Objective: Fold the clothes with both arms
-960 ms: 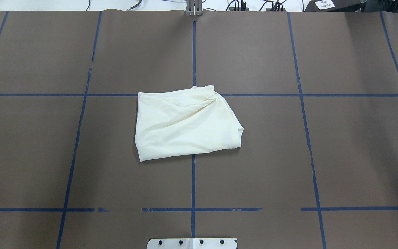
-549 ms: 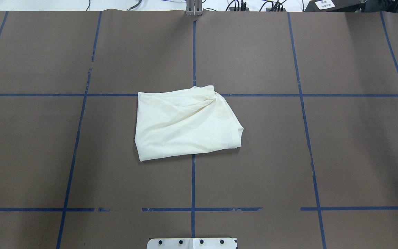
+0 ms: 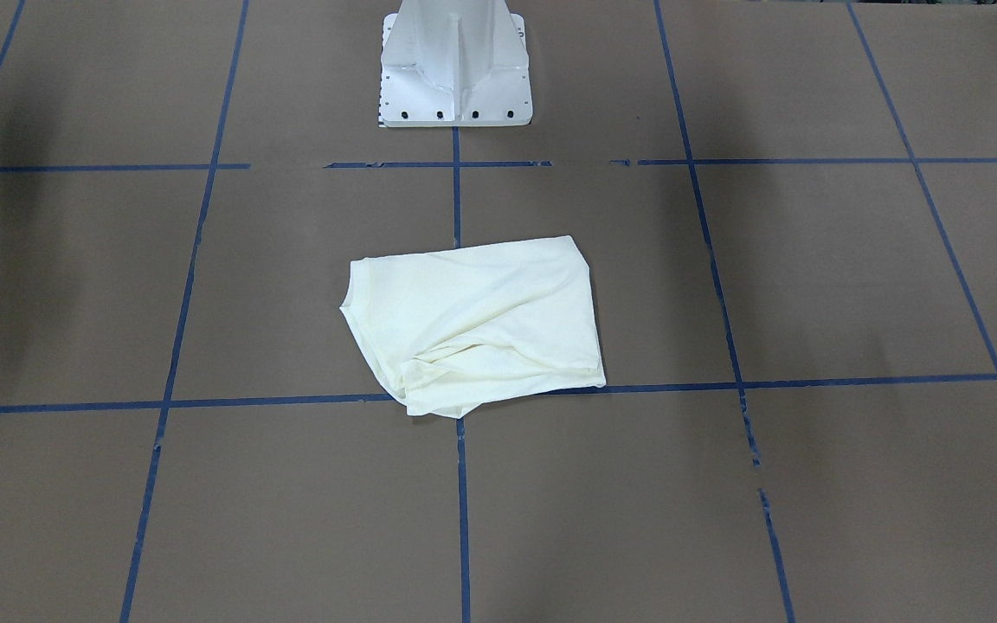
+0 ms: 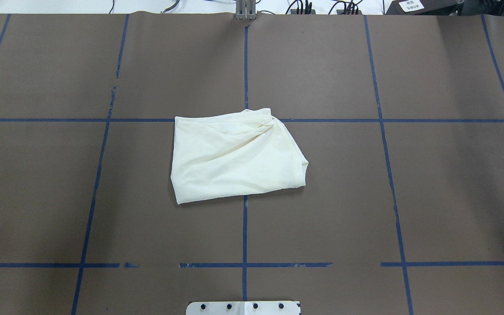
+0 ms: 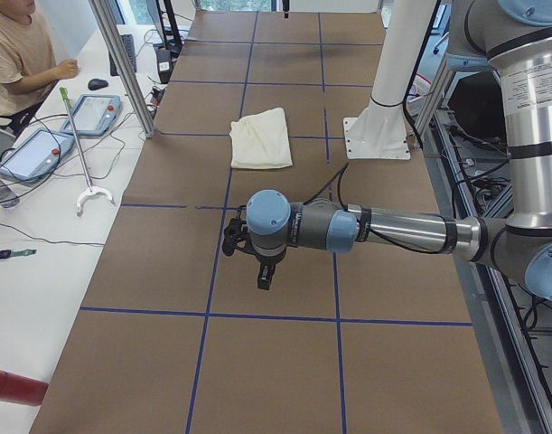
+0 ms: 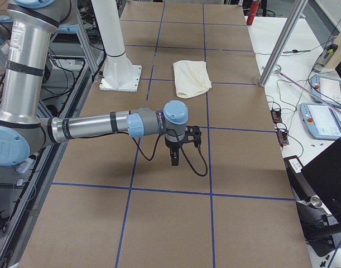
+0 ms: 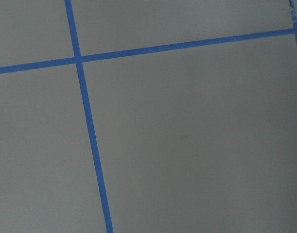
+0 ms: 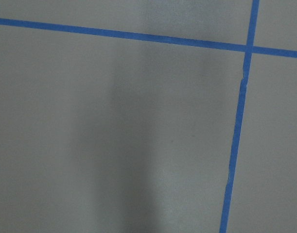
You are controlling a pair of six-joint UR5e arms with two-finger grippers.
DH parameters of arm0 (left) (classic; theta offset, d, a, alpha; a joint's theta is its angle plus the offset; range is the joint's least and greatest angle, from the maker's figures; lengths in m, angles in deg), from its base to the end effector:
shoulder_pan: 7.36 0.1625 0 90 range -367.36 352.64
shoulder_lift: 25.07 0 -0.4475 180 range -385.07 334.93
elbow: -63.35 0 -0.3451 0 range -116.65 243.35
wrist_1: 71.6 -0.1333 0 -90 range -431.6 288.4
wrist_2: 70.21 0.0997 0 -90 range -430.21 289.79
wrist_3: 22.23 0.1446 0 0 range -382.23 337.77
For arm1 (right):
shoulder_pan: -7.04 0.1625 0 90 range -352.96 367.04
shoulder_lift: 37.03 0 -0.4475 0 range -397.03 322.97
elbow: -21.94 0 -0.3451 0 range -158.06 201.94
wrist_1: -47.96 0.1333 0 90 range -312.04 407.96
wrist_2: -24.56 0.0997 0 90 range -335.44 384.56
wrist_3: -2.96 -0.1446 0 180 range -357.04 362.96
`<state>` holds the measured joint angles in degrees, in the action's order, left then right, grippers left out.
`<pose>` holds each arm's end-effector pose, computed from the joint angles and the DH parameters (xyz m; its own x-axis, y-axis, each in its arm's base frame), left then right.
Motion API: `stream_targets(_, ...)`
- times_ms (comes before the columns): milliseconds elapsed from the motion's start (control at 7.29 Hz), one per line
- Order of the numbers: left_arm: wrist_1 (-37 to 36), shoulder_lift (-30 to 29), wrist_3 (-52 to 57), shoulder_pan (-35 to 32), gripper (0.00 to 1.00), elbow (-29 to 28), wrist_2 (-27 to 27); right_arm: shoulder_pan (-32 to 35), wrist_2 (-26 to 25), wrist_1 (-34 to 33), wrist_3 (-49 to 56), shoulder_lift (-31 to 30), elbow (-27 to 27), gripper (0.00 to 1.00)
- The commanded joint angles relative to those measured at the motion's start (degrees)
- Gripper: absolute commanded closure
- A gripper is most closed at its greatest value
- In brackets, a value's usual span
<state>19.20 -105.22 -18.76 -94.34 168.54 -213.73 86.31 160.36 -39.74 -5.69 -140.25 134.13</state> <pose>0.0028 -0.3757 0.6461 0.5849 0.1771 -0.7915 -0.0879 0.9840 0.1551 -0.0372 -0.3553 0.6237 0.6789 -0.1195 0.7245 0.0814 0.9928 0.0875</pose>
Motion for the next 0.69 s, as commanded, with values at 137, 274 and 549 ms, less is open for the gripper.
stream_targets(137, -0.3, -0.5, 0.1, 0.0, 0.00, -1.1, 2.1, 0.0, -0.1, 0.2, -0.1, -0.1, 0.0, 0.00)
stream_targets(274, -0.4, -0.2, 0.1, 0.0, 0.00, -2.2, 2.2, 0.0, -0.2, 0.3, -0.1, 0.0, 0.0, 0.00)
stream_targets(549, -0.5, -0.2, 0.0, 0.0, 0.00, -2.4, 2.2, 0.0, -4.9, 0.3, 0.0, 0.1, 0.1, 0.00)
